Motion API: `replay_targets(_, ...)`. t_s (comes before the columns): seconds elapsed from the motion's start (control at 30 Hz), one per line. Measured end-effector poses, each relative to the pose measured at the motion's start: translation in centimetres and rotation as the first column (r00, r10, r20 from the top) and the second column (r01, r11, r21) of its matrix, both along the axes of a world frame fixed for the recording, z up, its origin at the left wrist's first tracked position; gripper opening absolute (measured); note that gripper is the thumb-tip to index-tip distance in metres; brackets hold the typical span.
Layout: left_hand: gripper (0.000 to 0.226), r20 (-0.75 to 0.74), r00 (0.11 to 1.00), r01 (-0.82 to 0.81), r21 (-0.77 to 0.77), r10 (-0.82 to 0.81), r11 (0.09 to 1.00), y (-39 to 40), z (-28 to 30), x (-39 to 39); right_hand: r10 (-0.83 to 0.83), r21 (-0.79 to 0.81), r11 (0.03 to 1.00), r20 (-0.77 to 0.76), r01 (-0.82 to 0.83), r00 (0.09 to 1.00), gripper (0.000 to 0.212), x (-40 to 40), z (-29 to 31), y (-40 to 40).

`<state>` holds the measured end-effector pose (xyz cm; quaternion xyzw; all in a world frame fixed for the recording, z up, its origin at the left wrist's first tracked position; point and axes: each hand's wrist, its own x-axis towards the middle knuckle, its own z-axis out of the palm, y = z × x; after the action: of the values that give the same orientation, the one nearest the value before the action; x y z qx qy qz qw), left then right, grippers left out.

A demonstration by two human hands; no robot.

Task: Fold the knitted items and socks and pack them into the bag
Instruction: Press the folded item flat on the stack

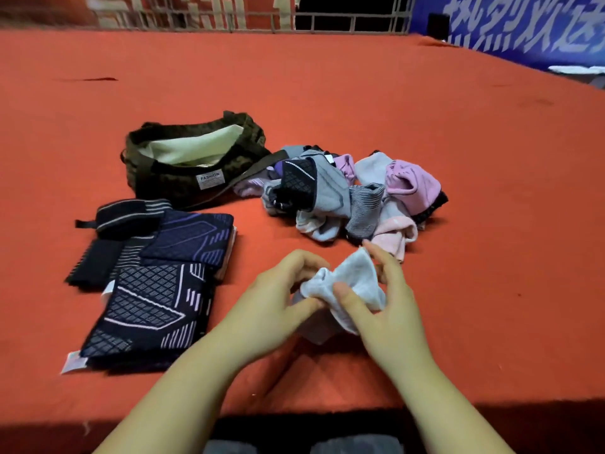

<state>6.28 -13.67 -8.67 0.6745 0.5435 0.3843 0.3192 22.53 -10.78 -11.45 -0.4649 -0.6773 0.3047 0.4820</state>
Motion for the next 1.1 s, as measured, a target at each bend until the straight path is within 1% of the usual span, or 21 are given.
replay_targets(0.07,0.029,0.019,0.998,-0.064,0.030,0.063,0.998,-0.5,-0.2,-0.6,0.044,0.000,0.999,-0.081,-0.045,0.996,0.028,-1.0,0.3,-0.3)
replay_targets(0.1,0.027,0.038,0.989,-0.146,0.058,0.144,0.988,-0.8,-0.3,-1.1,0.014,0.035,0.999,-0.078,-0.012,0.997,0.023,-1.6,0.5,-0.6)
replay_targets(0.17,0.023,0.065,0.931,-0.363,0.064,0.359,0.929,-1.2,-0.7,-1.6,-0.054,0.078,0.995,-0.093,0.062,0.994,0.023,-2.4,0.3,-1.0)
replay_targets(0.2,0.019,0.068,0.898,-0.438,0.028,0.435,0.899,-1.4,-0.7,-1.5,-0.073,0.091,0.992,-0.090,0.082,0.993,0.024,-2.6,0.0,-1.0)
replay_targets(0.23,0.014,0.078,0.883,-0.461,-0.034,0.462,0.887,-1.5,-0.6,-1.3,-0.083,0.100,0.991,-0.085,0.091,0.993,0.024,-2.9,0.1,-1.2)
replay_targets(0.27,0.013,0.122,0.888,-0.431,-0.112,0.443,0.895,-1.7,-0.4,-1.0,-0.091,0.107,0.989,-0.071,0.099,0.993,0.024,-3.2,0.1,-1.4)
replay_targets(0.33,0.026,0.278,0.879,-0.304,-0.297,0.387,0.905,-2.0,0.1,-0.4,-0.107,0.109,0.988,-0.038,0.110,0.994,0.023,-3.7,0.3,-2.0)
replay_targets(0.37,0.031,0.355,0.864,-0.223,-0.364,0.356,0.904,-2.1,0.5,-0.1,-0.099,0.109,0.989,-0.029,0.101,0.995,0.022,-3.9,0.3,-2.3)
replay_targets(0.43,0.034,0.468,0.830,-0.089,-0.427,0.304,0.900,-2.1,0.8,0.0,-0.100,0.133,0.986,-0.006,0.100,0.995,0.021,-4.2,0.4,-2.9)
replay_targets(0.5,0.033,0.548,0.770,-0.018,-0.496,0.329,0.868,-2.1,0.9,-0.1,-0.100,0.160,0.982,0.001,0.099,0.995,0.019,-4.3,0.6,-3.3)
replay_targets(0.6,0.031,0.613,0.679,0.040,-0.581,0.405,0.813,-2.1,0.8,-0.1,-0.107,0.179,0.979,0.019,0.102,0.994,0.020,-4.1,0.6,-3.5)
replay_targets(0.7,0.024,0.700,0.562,0.053,-0.562,0.441,0.825,-2.1,0.7,0.1,-0.144,0.196,0.972,0.044,0.132,0.989,0.027,-3.9,0.4,-3.5)
replay_targets(0.73,0.022,0.705,0.552,0.020,-0.546,0.446,0.838,-2.2,0.6,0.1,-0.167,0.223,0.964,0.076,0.147,0.983,0.028,-3.8,0.3,-3.5)
replay_targets(0.77,0.020,0.682,0.571,-0.050,-0.526,0.457,0.849,-2.2,0.4,0.1,-0.195,0.246,0.956,0.114,0.162,0.974,0.027,-3.8,0.2,-3.4)
replay_targets(0.83,0.018,0.556,0.650,-0.284,-0.454,0.518,0.845,-2.0,-0.1,-0.2,-0.256,0.274,0.940,0.177,0.202,0.950,0.027,-3.5,0.2,-3.1)
replay_targets(0.87,0.020,0.498,0.667,-0.388,-0.402,0.554,0.829,-1.8,-0.5,-0.6,-0.275,0.278,0.935,0.185,0.218,0.943,0.030,-3.2,0.2,-2.9)
replay_targets(0.9,0.022,0.467,0.665,-0.452,-0.368,0.582,0.812,-1.6,-0.8,-0.9,-0.283,0.269,0.936,0.184,0.229,0.941,0.032,-2.9,0.1,-2.7)
replay_targets(0.97,0.025,0.453,0.649,-0.502,-0.349,0.612,0.791,-1.4,-1.4,-1.6,-0.278,0.221,0.944,0.145,0.243,0.950,0.029,-2.3,0.1,-2.1)
replay_targets(1.1,0.022,0.466,0.627,-0.525,-0.340,0.624,0.780,-1.2,-1.9,-2.3,-0.304,0.114,0.947,0.018,0.300,0.952,0.020,-0.5,-0.5,-0.6)
